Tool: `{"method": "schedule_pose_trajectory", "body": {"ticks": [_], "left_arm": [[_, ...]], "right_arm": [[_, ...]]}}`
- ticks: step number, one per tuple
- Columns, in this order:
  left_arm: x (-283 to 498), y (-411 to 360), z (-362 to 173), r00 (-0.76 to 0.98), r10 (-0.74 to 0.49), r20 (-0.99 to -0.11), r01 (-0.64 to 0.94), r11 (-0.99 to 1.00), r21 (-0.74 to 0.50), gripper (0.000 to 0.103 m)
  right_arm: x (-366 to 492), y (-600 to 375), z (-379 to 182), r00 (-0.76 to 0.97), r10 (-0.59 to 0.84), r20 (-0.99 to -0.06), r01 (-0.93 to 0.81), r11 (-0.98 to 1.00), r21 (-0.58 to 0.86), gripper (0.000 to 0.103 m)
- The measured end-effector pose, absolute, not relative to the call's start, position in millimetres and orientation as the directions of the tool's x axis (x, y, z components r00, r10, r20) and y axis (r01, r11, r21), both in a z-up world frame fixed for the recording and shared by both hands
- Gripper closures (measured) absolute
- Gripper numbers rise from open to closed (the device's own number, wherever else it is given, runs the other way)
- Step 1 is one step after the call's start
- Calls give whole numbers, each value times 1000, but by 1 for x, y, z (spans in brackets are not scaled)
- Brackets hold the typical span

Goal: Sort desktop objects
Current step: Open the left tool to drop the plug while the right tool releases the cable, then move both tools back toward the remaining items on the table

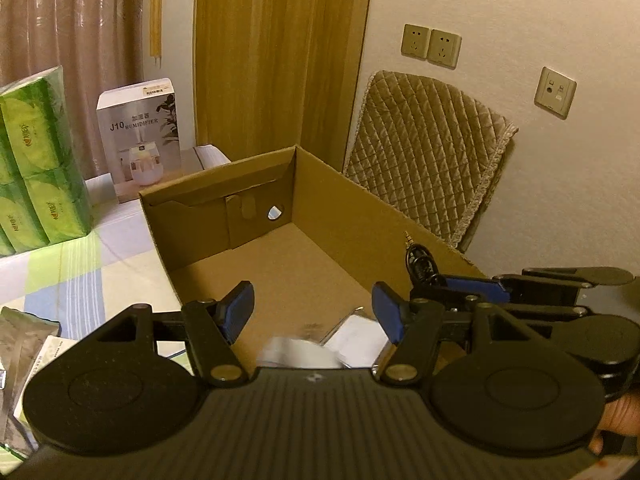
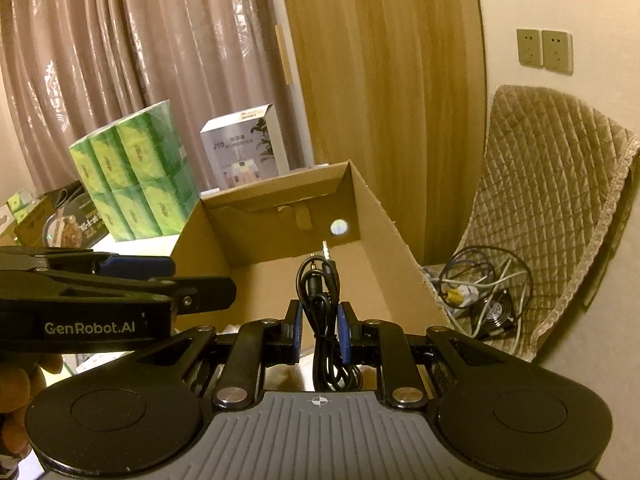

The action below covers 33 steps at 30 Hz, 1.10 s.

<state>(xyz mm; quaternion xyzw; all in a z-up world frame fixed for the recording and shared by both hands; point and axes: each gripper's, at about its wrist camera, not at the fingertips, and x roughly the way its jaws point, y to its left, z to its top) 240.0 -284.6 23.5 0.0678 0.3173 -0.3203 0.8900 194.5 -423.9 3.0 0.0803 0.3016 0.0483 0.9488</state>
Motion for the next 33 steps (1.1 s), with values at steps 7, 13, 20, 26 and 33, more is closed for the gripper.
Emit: {"method": "schedule_pose_trajectory", "body": {"ticks": [7,13,20,26,33], "left_arm": [[239,-273,26,607,-516,-604,599,797,-78,43],[237,-260,30,620,-509,-597,585,807,-81,43],[232,-240,29,638,-487,-597,567,821,-64,43],[227,-222,32,656,-471,-590,551,833,-52,43],[218,-200,37,673,-451,-586,538,842,-31,42]], "right_arm": [[194,-423,3,815,146,-561,-46,981,188,88],[194,-424,6,826,179,-535,-61,971,231,72],[193,-427,9,843,160,-514,-32,968,248,46],[193,-426,10,844,163,-511,-33,966,255,46],[188,-414,16,854,169,-493,-51,968,244,46]]}}
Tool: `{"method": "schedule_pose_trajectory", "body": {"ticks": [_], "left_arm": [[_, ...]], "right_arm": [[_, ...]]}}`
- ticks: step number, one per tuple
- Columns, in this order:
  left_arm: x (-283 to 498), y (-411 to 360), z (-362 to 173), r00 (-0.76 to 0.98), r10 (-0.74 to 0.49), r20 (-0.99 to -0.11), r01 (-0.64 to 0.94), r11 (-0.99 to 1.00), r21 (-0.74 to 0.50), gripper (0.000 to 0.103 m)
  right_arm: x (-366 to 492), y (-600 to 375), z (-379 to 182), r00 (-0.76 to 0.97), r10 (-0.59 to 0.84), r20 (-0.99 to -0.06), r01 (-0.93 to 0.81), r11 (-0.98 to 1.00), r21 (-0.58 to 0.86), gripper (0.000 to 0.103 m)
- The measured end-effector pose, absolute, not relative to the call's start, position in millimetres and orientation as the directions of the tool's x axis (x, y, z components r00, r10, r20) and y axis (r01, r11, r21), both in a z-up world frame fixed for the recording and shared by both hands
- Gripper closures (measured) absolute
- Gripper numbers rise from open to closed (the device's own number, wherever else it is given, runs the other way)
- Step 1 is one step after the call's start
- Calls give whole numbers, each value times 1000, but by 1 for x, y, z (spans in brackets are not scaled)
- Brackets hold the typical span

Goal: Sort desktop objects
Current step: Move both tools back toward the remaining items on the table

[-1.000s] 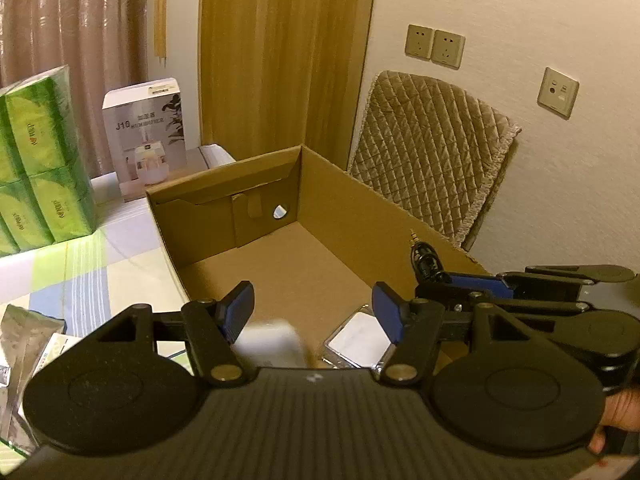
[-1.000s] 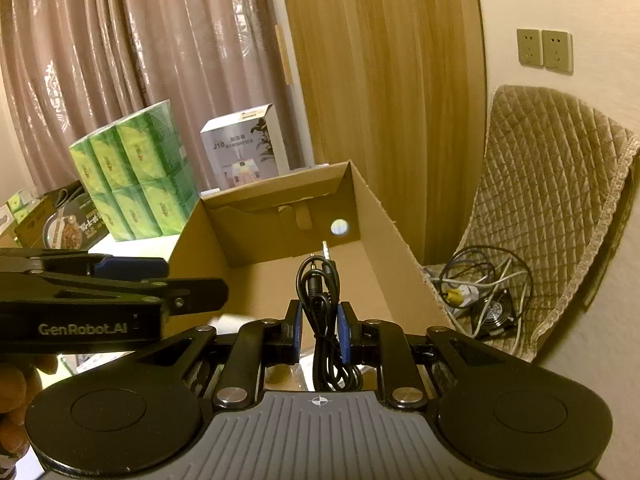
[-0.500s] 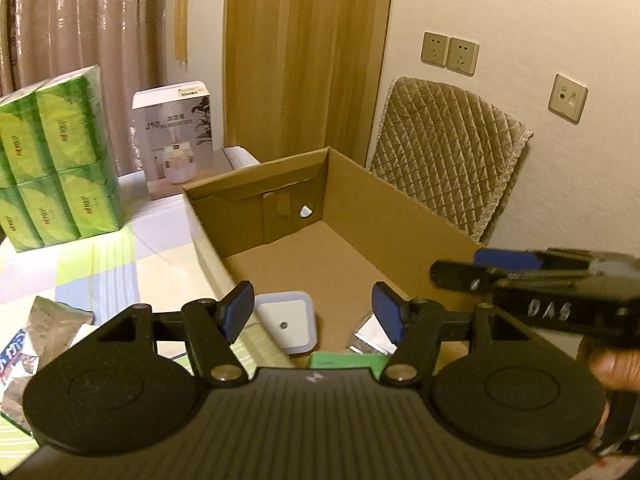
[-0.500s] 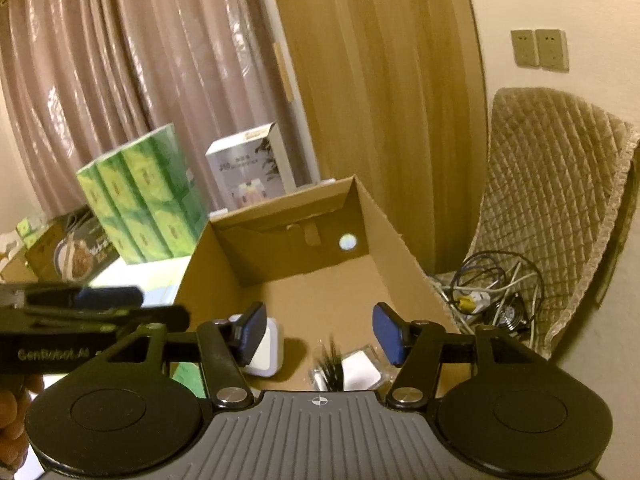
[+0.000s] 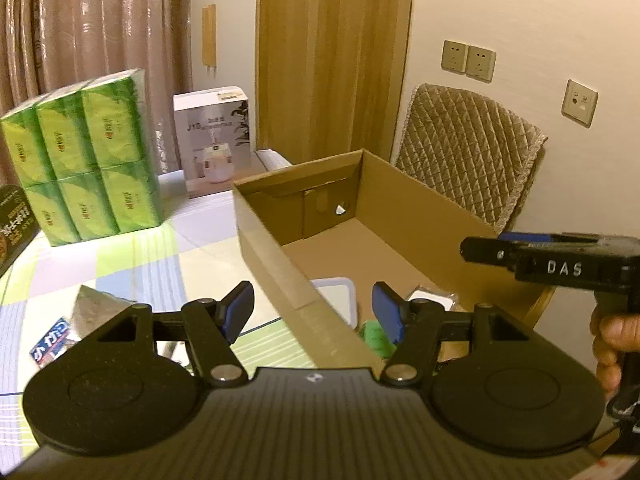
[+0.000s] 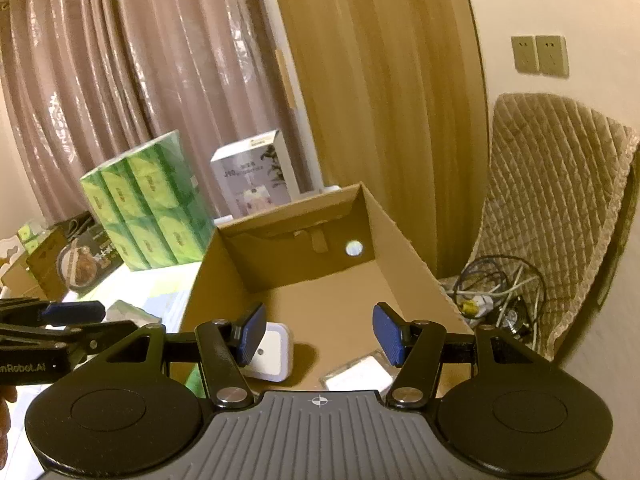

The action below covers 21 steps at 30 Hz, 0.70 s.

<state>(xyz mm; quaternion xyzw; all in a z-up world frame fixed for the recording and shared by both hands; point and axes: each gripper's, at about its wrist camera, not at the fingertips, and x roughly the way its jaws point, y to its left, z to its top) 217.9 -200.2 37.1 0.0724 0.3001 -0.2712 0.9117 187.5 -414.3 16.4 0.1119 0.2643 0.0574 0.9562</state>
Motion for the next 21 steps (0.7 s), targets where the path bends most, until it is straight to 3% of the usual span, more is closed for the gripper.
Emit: {"method": "schedule_pose_trajectory", "body": {"ticks": [12,21], "left_arm": [[207,-142,24,705,-364,-608,464,886,8,36],[202,-73,-4,715,-249,-654,357,934,35,34]], "right_arm": [[180,-377,23,861,217,-459,-134,969,207,46],[172,-324,23,838,334,-433,-296,943,155,45]]}}
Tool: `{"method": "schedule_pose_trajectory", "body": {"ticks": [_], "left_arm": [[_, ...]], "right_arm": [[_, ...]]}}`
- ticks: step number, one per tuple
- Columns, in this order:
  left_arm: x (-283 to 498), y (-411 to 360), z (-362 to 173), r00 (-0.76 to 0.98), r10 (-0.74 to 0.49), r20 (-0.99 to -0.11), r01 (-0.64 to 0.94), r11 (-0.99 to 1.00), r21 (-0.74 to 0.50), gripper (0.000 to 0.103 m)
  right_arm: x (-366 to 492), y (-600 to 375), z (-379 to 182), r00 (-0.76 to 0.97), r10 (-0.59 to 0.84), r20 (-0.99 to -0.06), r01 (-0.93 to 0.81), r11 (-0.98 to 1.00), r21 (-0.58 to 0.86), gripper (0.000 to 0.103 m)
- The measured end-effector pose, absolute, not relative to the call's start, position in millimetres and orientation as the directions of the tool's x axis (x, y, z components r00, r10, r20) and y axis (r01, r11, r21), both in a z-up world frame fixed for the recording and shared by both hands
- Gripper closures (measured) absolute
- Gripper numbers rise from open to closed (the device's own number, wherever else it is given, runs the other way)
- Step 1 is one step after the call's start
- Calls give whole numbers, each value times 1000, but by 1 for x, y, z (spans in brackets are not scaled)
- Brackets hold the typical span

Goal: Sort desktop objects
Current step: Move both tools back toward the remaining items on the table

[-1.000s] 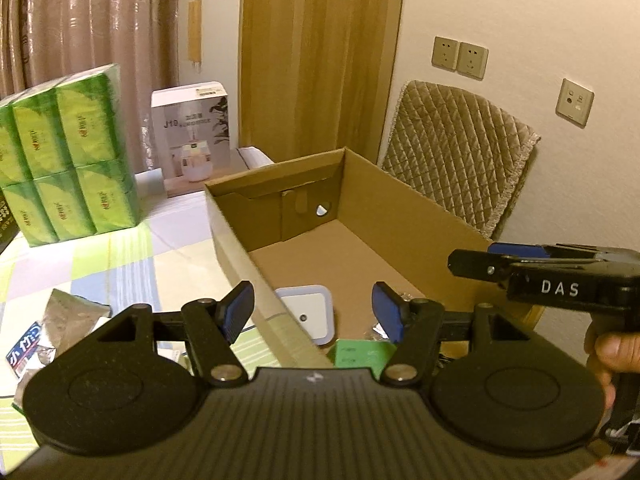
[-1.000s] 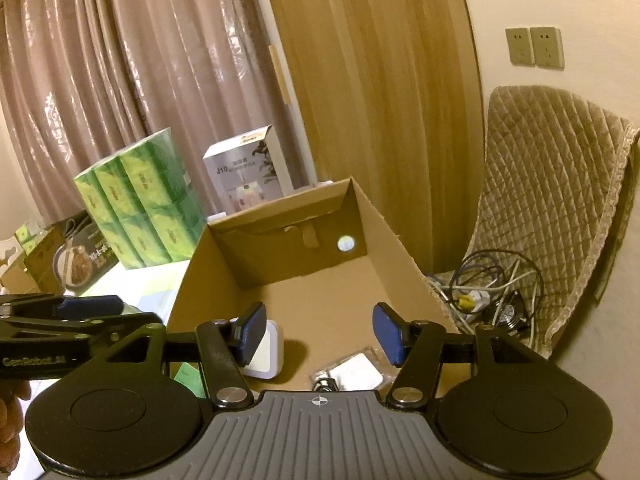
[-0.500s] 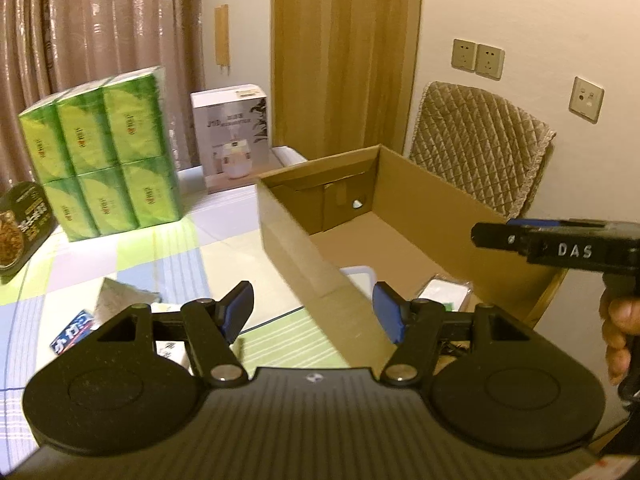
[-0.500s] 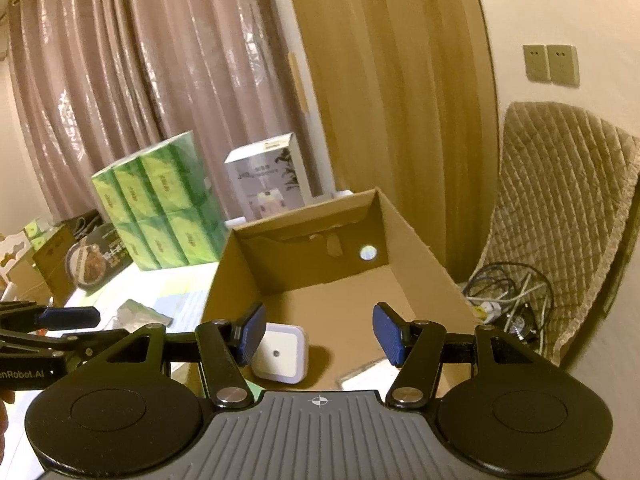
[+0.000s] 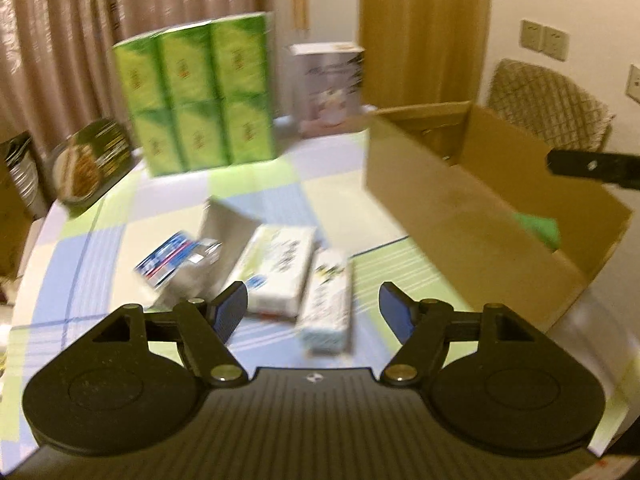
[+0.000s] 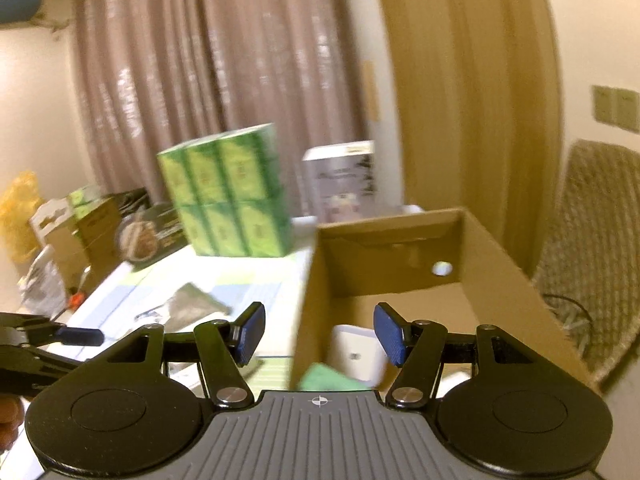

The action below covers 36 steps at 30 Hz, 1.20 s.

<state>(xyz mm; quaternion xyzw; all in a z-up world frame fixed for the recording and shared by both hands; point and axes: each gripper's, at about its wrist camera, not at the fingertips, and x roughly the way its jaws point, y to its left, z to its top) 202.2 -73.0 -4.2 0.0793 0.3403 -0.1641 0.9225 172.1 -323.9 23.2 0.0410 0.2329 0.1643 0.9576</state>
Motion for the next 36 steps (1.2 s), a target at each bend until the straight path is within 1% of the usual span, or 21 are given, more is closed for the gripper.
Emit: {"method": "schedule_pose_trajectory", "body": {"ticks": [6,17,21,25,28,31,36], "left_arm": [[199,-36,-18,713,-189,-675,299,953,49,34],[197,6,-22,722,-149,-676,256,965,61,31],[201,19,-26,715,-145,-684,247,968,53,31],[210,26,-30,713,-143,-686,250,966,59,31],[220,30,-36,709,-147,-689,250,967,51,31],[232,35,-41,709,-169,-685,245,969,15,31],[249,34,-47,699,-200,-687,254,967,-23,31]], "right_arm": [[167,-281,18,804,403,-438,-401,910,102,45],[167,-231,5,744,469,-477,-499,864,71,45],[174,-214,-4,709,481,-515,-520,851,79,44],[182,-203,-18,666,474,-576,-518,850,101,36],[188,-199,-30,633,469,-617,-508,852,126,34],[197,-195,-42,605,454,-654,-494,858,139,33],[209,-191,-60,579,428,-694,-470,870,145,32]]}}
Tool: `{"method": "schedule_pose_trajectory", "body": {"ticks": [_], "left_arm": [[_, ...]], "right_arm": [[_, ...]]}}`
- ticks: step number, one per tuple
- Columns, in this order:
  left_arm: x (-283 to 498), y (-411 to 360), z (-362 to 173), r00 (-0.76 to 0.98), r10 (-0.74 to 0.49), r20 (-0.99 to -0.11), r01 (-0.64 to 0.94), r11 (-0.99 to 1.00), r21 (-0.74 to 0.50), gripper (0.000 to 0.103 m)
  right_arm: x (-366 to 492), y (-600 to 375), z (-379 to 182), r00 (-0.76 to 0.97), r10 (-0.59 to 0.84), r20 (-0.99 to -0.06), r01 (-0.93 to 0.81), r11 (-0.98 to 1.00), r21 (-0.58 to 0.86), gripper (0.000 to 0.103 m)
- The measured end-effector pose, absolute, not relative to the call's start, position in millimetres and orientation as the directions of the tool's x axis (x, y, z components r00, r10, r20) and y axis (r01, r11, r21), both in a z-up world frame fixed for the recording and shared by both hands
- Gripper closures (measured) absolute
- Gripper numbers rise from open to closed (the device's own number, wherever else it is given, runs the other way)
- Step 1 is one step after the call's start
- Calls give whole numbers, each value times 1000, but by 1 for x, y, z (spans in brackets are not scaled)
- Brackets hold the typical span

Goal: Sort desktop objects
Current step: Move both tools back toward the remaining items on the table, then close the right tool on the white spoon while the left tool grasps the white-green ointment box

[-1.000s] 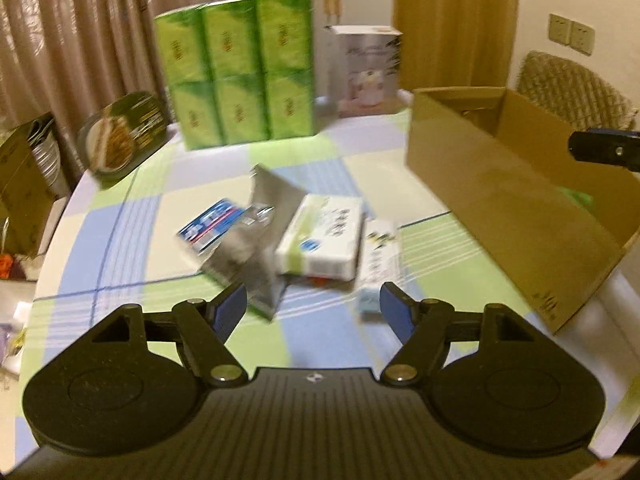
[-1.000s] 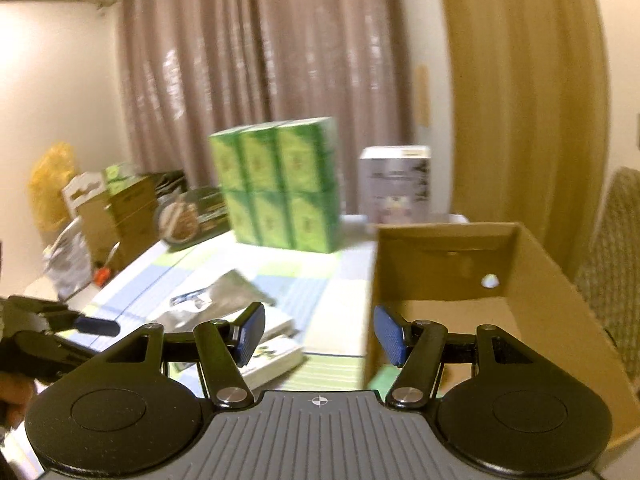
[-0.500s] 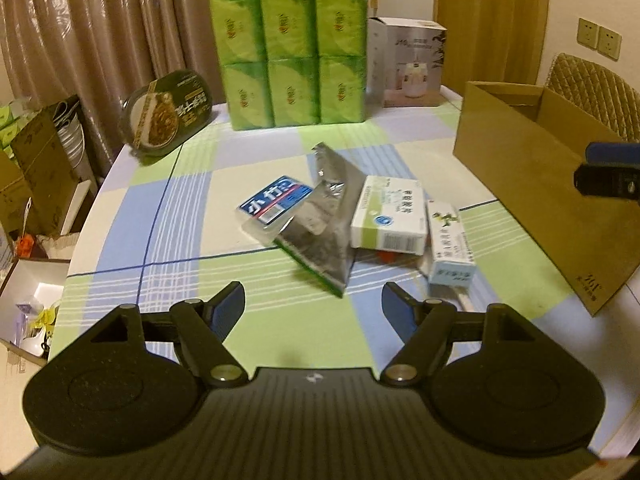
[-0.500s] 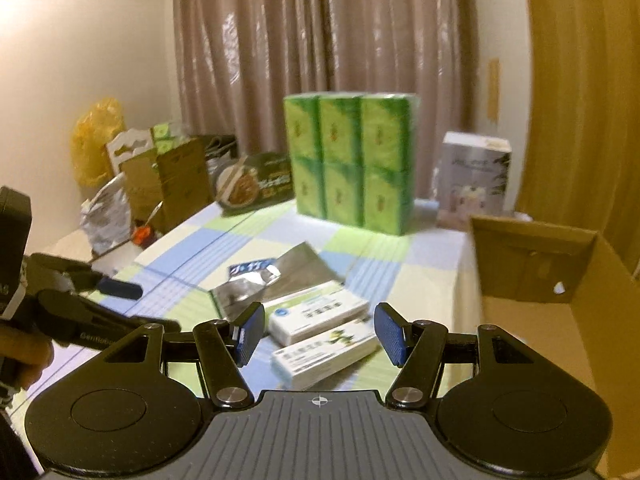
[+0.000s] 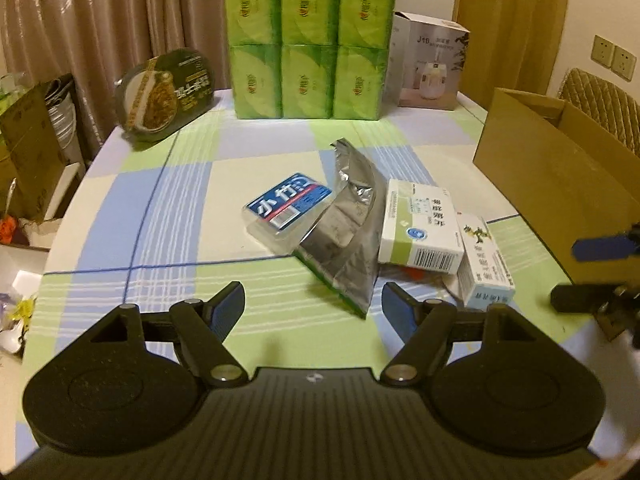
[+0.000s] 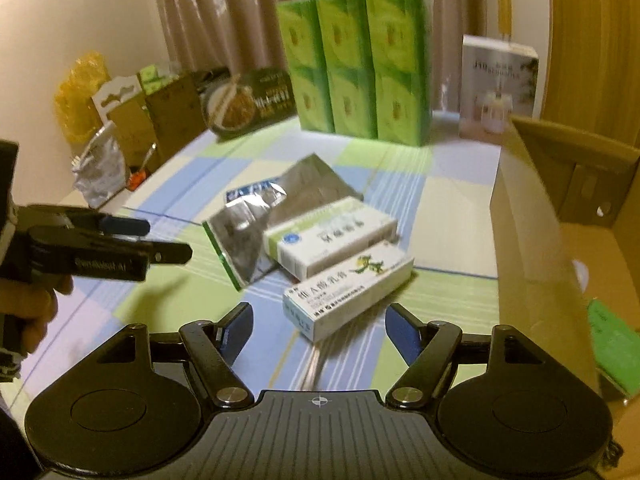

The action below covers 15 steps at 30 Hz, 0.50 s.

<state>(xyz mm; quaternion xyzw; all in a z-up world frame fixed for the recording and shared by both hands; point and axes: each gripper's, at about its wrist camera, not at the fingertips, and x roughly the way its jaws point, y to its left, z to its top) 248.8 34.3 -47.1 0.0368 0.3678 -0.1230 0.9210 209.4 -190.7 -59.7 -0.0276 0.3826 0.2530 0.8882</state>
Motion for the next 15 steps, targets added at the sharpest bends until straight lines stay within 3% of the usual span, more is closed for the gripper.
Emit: {"method": "schedule_pose_trajectory", "body": {"ticks": [6,15], "left_arm": [[259,21,-53,676,-221,-703,295,955,-16,31],[264,-6,-58,616,-342,-710,387,916,-106,31]], "right_arm": [[220,-182,-82,516,406,-754,-474,869,144,32],[231,-177,-101,458,395,-797,-489,860,146,32]]}}
